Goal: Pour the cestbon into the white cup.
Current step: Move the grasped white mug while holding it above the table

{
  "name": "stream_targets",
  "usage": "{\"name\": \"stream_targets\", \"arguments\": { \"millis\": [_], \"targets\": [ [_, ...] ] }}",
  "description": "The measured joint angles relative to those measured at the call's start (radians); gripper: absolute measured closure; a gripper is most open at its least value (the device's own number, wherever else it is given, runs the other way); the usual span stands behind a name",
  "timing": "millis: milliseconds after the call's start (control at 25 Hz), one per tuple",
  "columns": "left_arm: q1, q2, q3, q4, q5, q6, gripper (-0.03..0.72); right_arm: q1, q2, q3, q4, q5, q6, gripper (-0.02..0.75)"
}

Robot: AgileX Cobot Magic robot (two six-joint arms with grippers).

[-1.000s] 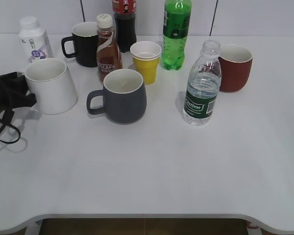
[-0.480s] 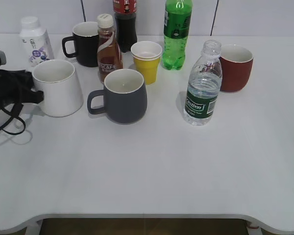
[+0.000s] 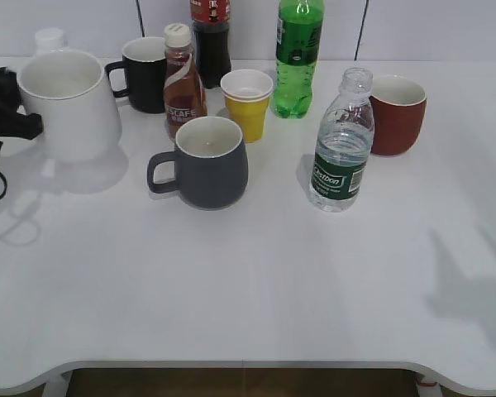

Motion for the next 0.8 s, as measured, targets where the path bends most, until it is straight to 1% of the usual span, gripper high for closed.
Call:
{"name": "stream_targets", "arguments": {
  "millis": [80, 160, 240, 320, 360, 440, 520, 600, 680, 760, 800],
  "targets": [
    [0.0, -0.038, 0.021, 0.002, 0.01, 0.001, 0.656, 0.0, 0.075, 0.0, 0.111, -0.116, -0.085, 0.288],
    [0.0, -0.066, 0.039, 0.003, 0.015, 0.001, 0.656, 0.001, 0.146, 0.0, 0.166, -0.201, -0.121, 0.288],
    [0.0, -0.087, 0.05, 0.006, 0.017, 0.002, 0.656, 0.018, 0.196, 0.0, 0.195, -0.259, -0.125, 0.288],
    [0.0, -0.094, 0.051, 0.013, 0.017, 0.003, 0.656, 0.065, 0.227, 0.0, 0.197, -0.325, -0.107, 0.288],
    [0.0, -0.096, 0.052, 0.016, 0.017, 0.004, 0.657, 0.102, 0.236, 0.0, 0.194, -0.355, -0.09, 0.288],
    [0.0, -0.098, 0.053, 0.02, 0.018, 0.004, 0.657, 0.186, 0.24, 0.0, 0.151, -0.418, -0.041, 0.288],
    [0.0, -0.099, 0.054, 0.024, 0.018, 0.004, 0.657, 0.294, 0.24, 0.001, 0.074, -0.462, 0.035, 0.288],
    [0.0, -0.099, 0.055, 0.025, 0.018, 0.004, 0.657, 0.398, 0.246, 0.022, -0.034, -0.511, 0.135, 0.288],
    [0.0, -0.099, 0.055, 0.025, 0.018, 0.004, 0.657, 0.491, 0.277, 0.06, -0.091, -0.544, 0.216, 0.288],
    [0.0, -0.099, 0.055, 0.025, 0.018, 0.004, 0.657, 0.534, 0.343, 0.122, -0.115, -0.558, 0.245, 0.288],
    [0.0, -0.099, 0.055, 0.025, 0.018, 0.004, 0.657, 0.542, 0.393, 0.15, -0.117, -0.561, 0.255, 0.288]
  ]
}}
